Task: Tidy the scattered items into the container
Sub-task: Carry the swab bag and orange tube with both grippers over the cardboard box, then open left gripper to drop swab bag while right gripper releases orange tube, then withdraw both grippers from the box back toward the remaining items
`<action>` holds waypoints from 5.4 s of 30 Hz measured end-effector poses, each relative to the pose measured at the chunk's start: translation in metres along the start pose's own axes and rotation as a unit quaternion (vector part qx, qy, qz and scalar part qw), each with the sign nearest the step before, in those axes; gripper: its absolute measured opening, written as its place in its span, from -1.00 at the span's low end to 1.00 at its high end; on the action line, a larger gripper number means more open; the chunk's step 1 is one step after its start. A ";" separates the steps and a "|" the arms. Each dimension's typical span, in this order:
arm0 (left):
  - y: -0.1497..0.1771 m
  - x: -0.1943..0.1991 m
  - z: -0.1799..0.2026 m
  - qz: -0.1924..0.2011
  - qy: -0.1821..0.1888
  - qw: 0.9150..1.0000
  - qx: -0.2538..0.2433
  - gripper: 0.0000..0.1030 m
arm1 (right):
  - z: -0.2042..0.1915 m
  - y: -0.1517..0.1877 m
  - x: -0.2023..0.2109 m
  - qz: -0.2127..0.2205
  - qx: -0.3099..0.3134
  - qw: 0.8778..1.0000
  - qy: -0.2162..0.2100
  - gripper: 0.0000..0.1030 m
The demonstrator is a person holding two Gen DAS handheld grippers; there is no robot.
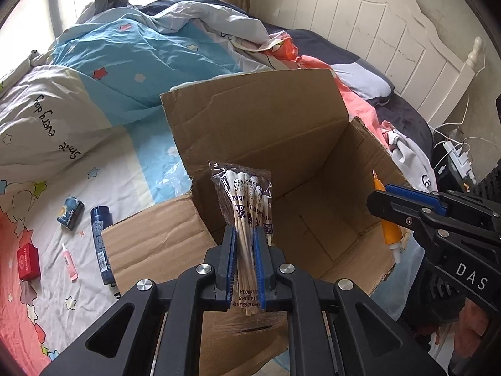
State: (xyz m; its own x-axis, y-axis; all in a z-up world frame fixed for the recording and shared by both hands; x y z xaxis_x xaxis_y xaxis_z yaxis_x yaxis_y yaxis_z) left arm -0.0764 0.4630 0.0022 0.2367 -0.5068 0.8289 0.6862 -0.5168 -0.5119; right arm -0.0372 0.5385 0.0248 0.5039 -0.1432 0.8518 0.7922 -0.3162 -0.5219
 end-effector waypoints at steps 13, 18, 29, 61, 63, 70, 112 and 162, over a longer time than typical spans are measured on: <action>-0.005 -0.026 0.014 -0.011 0.008 1.000 -0.011 -0.78 | 0.005 0.007 -0.014 -0.007 0.010 1.000 0.006 -0.66; -0.008 -0.032 0.020 -0.013 0.011 1.000 -0.014 -0.78 | 0.011 0.006 -0.017 -0.009 0.007 1.000 0.008 -0.66; -0.006 -0.040 0.018 -0.024 0.001 1.000 -0.003 -0.33 | 0.014 0.004 -0.020 -0.011 0.006 1.000 0.008 -0.66; -0.009 0.002 -0.010 0.010 -0.021 0.999 0.048 0.70 | 0.018 0.000 -0.002 -0.001 0.000 0.998 0.061 0.03; -0.008 0.008 -0.013 0.013 -0.024 0.998 0.048 0.76 | 0.014 0.001 0.001 -0.002 0.002 0.998 0.062 0.03; 0.006 0.029 -0.030 0.013 -0.029 0.998 0.053 1.00 | -0.006 0.005 0.010 -0.002 0.020 0.998 0.063 0.08; 0.054 0.095 -0.098 0.033 -0.056 0.992 0.108 1.00 | -0.082 0.018 0.032 0.008 0.074 0.995 0.065 0.53; 0.176 0.190 -0.245 0.037 -0.171 0.962 0.207 1.00 | -0.248 0.061 0.037 0.013 0.194 0.981 -0.018 0.53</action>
State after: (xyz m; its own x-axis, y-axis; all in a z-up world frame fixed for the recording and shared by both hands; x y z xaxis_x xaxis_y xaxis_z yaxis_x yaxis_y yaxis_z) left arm -0.0790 0.1069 0.0147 0.4595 -0.2386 0.8556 0.8575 -0.1318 -0.4973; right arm -0.0554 0.2814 0.0354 0.5322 -0.1121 0.8392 0.8466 0.0696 -0.5276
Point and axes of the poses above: each gripper's, at about its wrist camera, not at the fingertips, and x roughly against the way its jaws point, z to its right, y to its underside, the point moved 10 cm from there along -x, roughly the way its jaws point, and after that the axes turned 9 degrees about y, right-handed, at the moved point
